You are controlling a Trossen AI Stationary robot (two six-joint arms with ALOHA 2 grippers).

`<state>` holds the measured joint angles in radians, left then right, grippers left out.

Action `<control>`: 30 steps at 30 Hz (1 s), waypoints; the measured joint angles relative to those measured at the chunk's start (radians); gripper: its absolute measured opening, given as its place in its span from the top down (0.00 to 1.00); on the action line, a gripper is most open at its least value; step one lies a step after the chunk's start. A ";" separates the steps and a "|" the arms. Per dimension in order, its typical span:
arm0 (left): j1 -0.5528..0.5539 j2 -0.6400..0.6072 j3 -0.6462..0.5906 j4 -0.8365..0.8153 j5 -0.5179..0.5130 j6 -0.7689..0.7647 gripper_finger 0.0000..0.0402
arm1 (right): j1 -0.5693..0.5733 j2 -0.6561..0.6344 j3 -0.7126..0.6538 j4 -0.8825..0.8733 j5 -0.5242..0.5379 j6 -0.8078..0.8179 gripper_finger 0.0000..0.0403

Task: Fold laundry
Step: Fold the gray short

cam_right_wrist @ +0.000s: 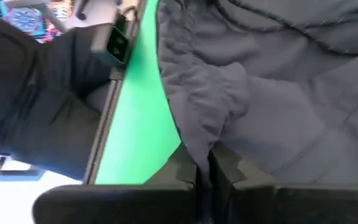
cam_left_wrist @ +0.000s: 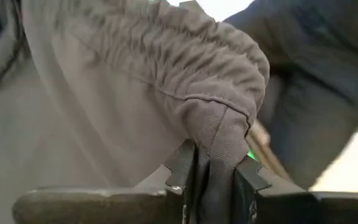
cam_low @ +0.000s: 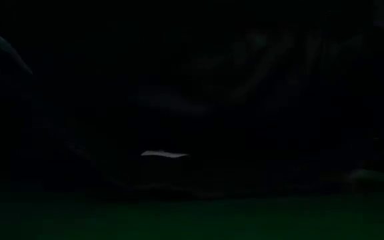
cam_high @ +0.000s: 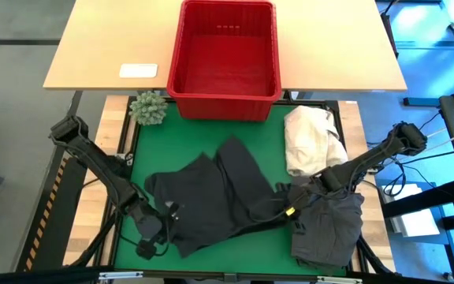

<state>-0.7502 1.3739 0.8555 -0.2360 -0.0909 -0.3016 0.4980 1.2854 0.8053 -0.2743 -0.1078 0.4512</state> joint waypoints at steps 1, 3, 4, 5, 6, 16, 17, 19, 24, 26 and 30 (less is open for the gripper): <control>0.000 0.000 0.000 0.000 0.017 -0.022 0.85 | 0.000 0.000 0.008 0.000 -0.007 -0.004 0.96; 0.000 -0.001 0.007 -0.010 0.032 -0.040 0.84 | 0.000 0.000 0.027 -0.001 -0.016 -0.014 0.93; 0.000 -0.004 0.011 -0.011 0.033 -0.037 0.84 | 0.000 0.000 0.037 -0.001 -0.016 -0.023 0.90; 0.000 -0.006 0.016 -0.011 0.034 -0.031 0.84 | 0.000 0.000 0.047 0.002 -0.014 -0.037 0.87; 0.000 -0.007 0.024 -0.010 0.034 -0.024 0.84 | 0.000 0.000 0.052 0.011 -0.004 -0.046 0.83; 0.000 -0.007 0.032 -0.024 0.033 -0.003 0.83 | -0.001 0.000 0.057 0.043 0.019 -0.066 0.44; 0.000 -0.009 0.032 -0.025 0.029 -0.003 0.83 | -0.001 0.000 0.057 0.046 0.023 -0.067 0.41; 0.006 -0.016 0.032 -0.025 0.026 -0.003 0.83 | -0.001 0.000 0.057 0.048 0.055 -0.082 0.37; 0.029 -0.051 0.032 -0.048 0.018 -0.002 0.83 | -0.001 0.004 0.057 0.057 0.229 -0.160 0.34; 0.037 -0.069 0.032 -0.084 -0.005 -0.002 0.83 | -0.002 0.014 0.057 0.074 0.288 -0.192 0.33; 0.053 -0.086 0.034 -0.228 -0.132 -0.007 0.83 | -0.034 0.051 0.057 0.113 0.317 -0.217 0.33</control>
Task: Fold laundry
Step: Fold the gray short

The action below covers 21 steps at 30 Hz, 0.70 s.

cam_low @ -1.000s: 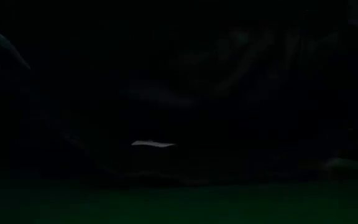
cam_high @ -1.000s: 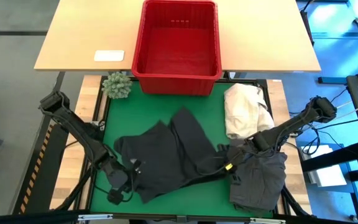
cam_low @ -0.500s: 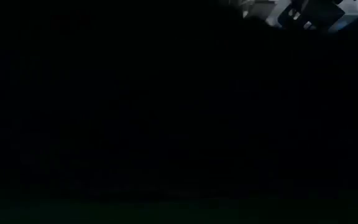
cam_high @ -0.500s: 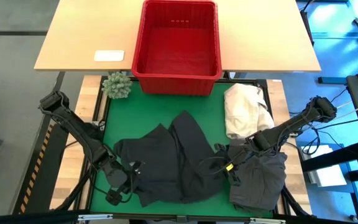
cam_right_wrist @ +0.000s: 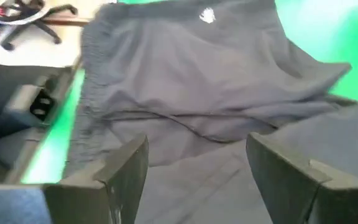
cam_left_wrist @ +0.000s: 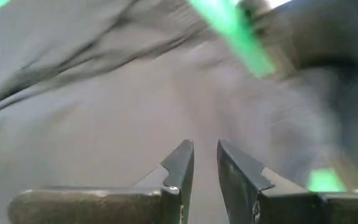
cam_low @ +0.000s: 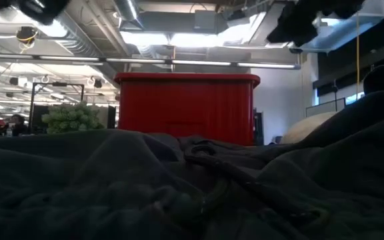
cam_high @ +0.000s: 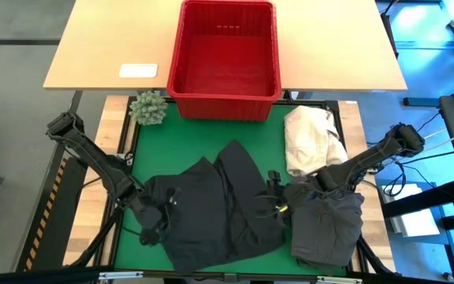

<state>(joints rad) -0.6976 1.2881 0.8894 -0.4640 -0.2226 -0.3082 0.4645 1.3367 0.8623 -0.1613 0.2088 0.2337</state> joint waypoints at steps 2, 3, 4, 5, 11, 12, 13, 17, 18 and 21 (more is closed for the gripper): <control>0.000 0.002 -0.003 -0.080 -0.112 -0.016 0.83 | -0.027 0.032 0.000 0.000 0.003 -0.004 0.35; 0.004 0.003 -0.009 -0.108 -0.153 -0.023 0.83 | -0.044 0.051 0.000 0.000 0.002 -0.005 0.36; 0.013 0.005 -0.018 -0.123 -0.170 -0.023 0.83 | -0.062 0.072 0.000 -0.001 0.001 -0.008 0.39; 0.024 0.006 -0.031 -0.127 -0.169 -0.023 0.83 | -0.081 0.094 0.000 0.001 -0.005 -0.013 0.42; 0.086 0.007 -0.131 -0.041 -0.100 -0.057 0.88 | -0.217 0.203 0.000 0.055 -0.026 -0.111 0.66; 0.094 0.007 -0.151 -0.029 -0.100 -0.066 0.89 | -0.242 0.215 0.000 0.080 -0.027 -0.129 0.70; 0.100 0.007 -0.167 -0.018 -0.100 -0.076 0.90 | -0.267 0.227 0.000 0.102 -0.028 -0.144 0.75; 0.115 0.007 -0.220 -0.012 -0.097 -0.108 0.94 | -0.370 0.258 0.000 0.175 -0.105 -0.186 0.92; 0.116 0.008 -0.230 -0.012 -0.097 -0.115 0.95 | -0.394 0.263 0.000 0.185 -0.126 -0.188 0.96; 0.118 0.008 -0.256 -0.005 -0.097 -0.141 0.97 | -0.457 0.268 0.000 0.203 -0.162 -0.188 0.98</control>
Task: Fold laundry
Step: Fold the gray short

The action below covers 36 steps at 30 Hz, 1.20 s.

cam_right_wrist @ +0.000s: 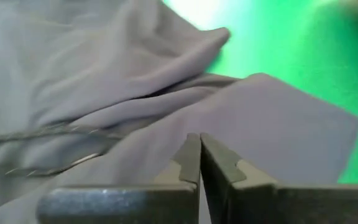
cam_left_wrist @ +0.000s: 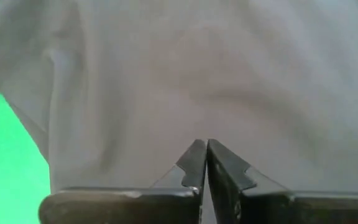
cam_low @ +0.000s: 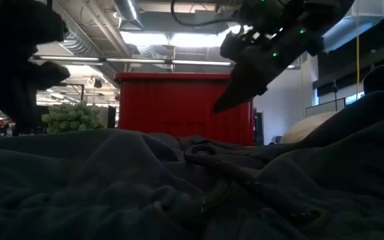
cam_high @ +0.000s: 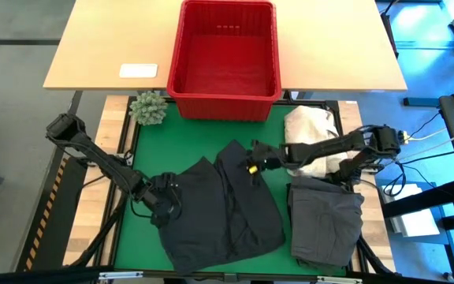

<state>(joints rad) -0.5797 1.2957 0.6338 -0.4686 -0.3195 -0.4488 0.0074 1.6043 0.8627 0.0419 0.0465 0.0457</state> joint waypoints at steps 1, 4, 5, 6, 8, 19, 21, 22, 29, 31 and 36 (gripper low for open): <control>0.000 0.000 -0.010 0.002 0.000 -0.012 0.98 | -0.018 0.000 0.000 0.003 -0.006 0.000 0.97; 0.000 0.000 -0.038 0.012 0.017 -0.049 0.99 | -0.061 0.000 0.000 0.008 -0.013 0.000 0.96; 0.000 0.000 -0.048 0.012 0.033 -0.064 1.00 | -0.072 0.000 0.000 0.009 -0.013 0.001 0.96; 0.000 0.000 -0.060 0.009 0.050 -0.078 1.00 | -0.083 0.000 0.000 0.008 -0.013 0.001 0.97; 0.000 0.000 -0.081 0.007 0.079 -0.115 0.99 | -0.098 0.000 0.000 0.005 -0.016 0.001 0.99; 0.000 -0.001 -0.116 -0.058 0.125 -0.198 1.00 | -0.106 0.054 0.001 0.073 -0.140 0.007 1.00; 0.000 -0.001 -0.116 -0.059 0.125 -0.198 1.00 | -0.106 0.088 0.002 0.088 -0.155 0.007 1.00; 0.000 -0.001 -0.116 -0.060 0.124 -0.197 1.00 | -0.106 0.110 0.002 0.100 -0.155 0.007 1.00; 0.023 -0.001 -0.117 -0.083 0.045 -0.124 1.00 | -0.106 0.238 0.065 0.048 -0.126 0.009 1.00; 0.045 -0.001 -0.117 -0.101 0.012 -0.114 1.00 | -0.106 0.265 0.099 -0.008 -0.077 0.011 1.00; 0.108 0.000 -0.119 -0.184 -0.092 -0.114 1.00 | -0.106 0.277 0.181 -0.240 0.158 0.079 1.00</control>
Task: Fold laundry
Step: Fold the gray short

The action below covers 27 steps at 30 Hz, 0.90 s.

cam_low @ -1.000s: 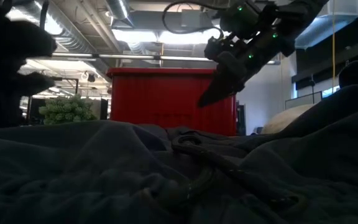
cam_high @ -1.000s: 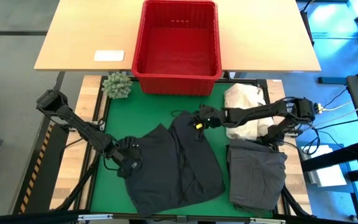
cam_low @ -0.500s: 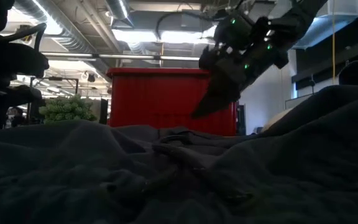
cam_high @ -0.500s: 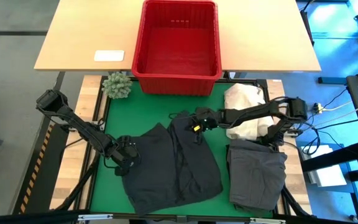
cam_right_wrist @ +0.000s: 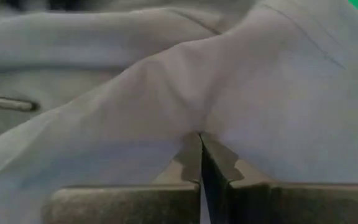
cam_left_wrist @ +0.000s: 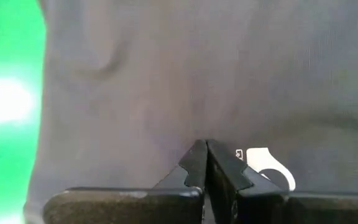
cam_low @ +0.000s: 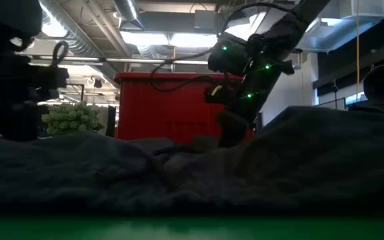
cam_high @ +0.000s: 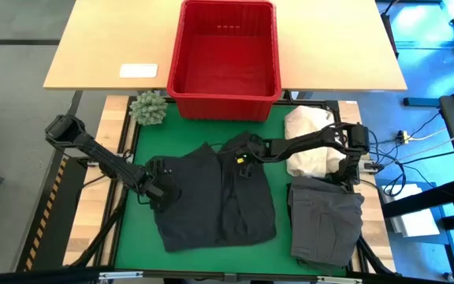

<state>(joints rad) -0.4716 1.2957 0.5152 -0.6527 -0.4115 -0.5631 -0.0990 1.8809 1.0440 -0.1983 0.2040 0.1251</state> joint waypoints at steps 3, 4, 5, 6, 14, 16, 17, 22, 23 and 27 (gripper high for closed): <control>0.036 0.000 0.000 -0.056 -0.064 -0.007 1.00 | 0.000 0.000 0.045 -0.151 0.110 0.052 1.00; 0.047 0.000 0.000 -0.076 -0.080 -0.008 1.00 | 0.000 -0.002 0.061 -0.201 0.142 0.069 1.00; 0.058 0.000 0.000 -0.097 -0.092 -0.011 1.00 | 0.000 -0.003 0.076 -0.243 0.168 0.085 1.00; 0.068 0.000 0.001 -0.120 -0.101 -0.021 1.00 | 0.000 -0.004 0.090 -0.280 0.190 0.104 1.00; 0.104 0.000 0.069 -0.182 -0.062 -0.101 1.00 | 0.000 -0.005 0.116 -0.415 0.214 0.159 1.00; 0.100 0.000 0.109 -0.189 -0.051 -0.097 1.00 | 0.002 -0.005 0.116 -0.406 0.212 0.159 1.00; 0.095 0.000 0.132 -0.195 -0.051 -0.090 1.00 | 0.007 -0.008 0.116 -0.397 0.203 0.159 1.00; 0.062 0.000 0.246 -0.167 -0.100 -0.078 1.00 | 0.045 -0.044 0.116 -0.353 0.156 0.138 1.00; 0.051 0.000 0.257 -0.134 -0.099 -0.067 1.00 | 0.059 -0.053 0.116 -0.336 0.134 0.133 1.00; -0.005 0.000 0.247 0.071 -0.082 -0.012 1.00 | 0.131 -0.062 0.116 -0.253 0.066 0.086 1.00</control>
<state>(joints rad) -0.4763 1.2957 0.7625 -0.5818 -0.4932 -0.5752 0.0322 1.8191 1.1603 -0.4513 0.2696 0.2109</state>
